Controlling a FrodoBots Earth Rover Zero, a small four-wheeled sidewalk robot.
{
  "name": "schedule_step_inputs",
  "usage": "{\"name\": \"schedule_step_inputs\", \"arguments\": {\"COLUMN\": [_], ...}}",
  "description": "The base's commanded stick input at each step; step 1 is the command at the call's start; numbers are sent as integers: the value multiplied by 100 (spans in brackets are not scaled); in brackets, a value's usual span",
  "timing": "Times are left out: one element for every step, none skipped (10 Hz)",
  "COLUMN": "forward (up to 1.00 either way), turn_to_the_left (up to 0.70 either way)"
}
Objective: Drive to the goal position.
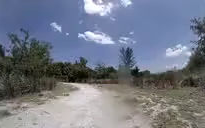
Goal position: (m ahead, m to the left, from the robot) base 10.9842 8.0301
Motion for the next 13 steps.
{"name": "schedule_step_inputs", "arguments": {"forward": [85, 85, 85, 85, 85, 85, 85, 85, 85, 85, 85, 85, 85], "turn_to_the_left": [0, 0, 0, 0, 0, 0, 0, 0, 0, 0, 0, 0, 0]}}
